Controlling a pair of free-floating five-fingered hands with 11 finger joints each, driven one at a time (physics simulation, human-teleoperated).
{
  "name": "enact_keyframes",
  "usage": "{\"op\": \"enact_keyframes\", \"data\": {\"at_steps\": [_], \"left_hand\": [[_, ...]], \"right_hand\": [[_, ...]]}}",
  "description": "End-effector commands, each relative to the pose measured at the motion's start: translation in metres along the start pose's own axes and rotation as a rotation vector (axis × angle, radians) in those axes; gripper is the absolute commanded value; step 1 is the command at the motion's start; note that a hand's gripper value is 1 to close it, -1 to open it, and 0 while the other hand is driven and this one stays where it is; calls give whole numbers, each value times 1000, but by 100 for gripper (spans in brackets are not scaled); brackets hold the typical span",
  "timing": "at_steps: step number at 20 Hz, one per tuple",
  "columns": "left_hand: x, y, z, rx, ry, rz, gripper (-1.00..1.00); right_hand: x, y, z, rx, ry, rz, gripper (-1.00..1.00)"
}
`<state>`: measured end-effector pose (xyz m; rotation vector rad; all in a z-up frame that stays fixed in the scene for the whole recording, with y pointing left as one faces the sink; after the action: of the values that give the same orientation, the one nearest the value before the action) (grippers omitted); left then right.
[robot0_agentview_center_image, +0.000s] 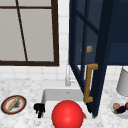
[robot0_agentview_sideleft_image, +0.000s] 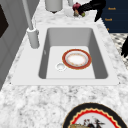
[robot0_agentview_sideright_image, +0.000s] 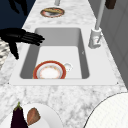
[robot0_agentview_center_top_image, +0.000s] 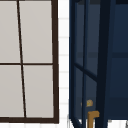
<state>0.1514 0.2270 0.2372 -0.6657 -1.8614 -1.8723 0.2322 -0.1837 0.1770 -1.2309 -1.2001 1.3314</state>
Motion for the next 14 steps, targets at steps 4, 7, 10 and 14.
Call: {"op": "enact_keyframes", "data": {"at_steps": [4, 7, 10, 14], "left_hand": [[0, 0, 0, 0, 0, 0, 0], [0, 0, 0, 0, 0, 0, 0], [0, 0, 0, 0, 0, 0, 0], [0, 0, 0, 0, 0, 0, 0]], "right_hand": [[16, -7, -56, -61, 3, -29, -100], [23, -15, -77, -51, -14, -55, -100], [31, -22, -96, -51, -22, -63, -100], [38, -37, -122, -50, -19, -44, -100]]}}
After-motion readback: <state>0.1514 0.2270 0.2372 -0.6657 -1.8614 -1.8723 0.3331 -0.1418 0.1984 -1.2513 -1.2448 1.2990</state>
